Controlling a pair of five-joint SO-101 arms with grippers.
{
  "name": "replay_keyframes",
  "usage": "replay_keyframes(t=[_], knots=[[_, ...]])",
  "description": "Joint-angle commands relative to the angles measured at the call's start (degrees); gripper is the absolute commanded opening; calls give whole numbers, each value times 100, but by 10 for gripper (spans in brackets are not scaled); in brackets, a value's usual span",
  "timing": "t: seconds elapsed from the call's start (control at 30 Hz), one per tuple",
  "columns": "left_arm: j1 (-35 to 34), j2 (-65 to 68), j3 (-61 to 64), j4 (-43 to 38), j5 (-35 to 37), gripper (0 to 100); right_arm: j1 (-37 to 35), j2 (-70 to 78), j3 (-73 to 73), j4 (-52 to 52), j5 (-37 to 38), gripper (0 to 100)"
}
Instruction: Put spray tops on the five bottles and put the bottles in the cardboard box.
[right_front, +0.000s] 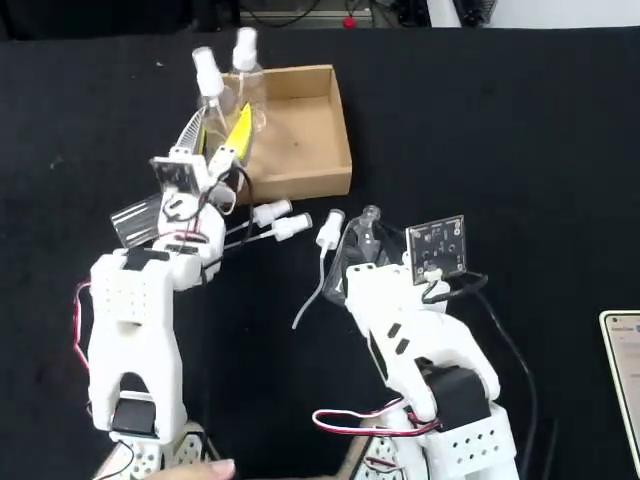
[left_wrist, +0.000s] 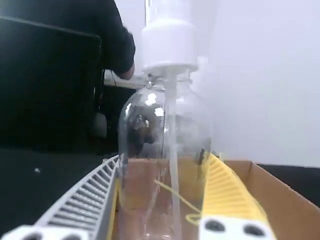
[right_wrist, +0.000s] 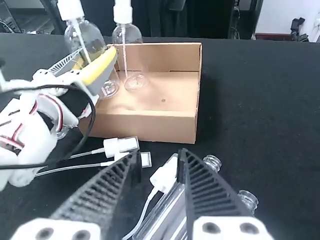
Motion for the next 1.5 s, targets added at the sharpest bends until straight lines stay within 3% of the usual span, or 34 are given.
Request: replay_keyframes(t=[0.0, 0.27, 0.53, 0.93, 1.47], knots=[[48, 290, -312, -624, -246, 171, 114, -66, -40, -158, 18, 113], [127, 993, -760, -1002, -589, 171, 123, -66, -48, -158, 26, 113], [119, 607, -488, -958, -563, 167, 123, -66, -57, -158, 53, 113], [84, -659, -215, 651, 123, 167, 123, -66, -57, -158, 62, 113], [259, -2233, 620, 721, 88, 167, 123, -66, -57, -158, 26, 113]])
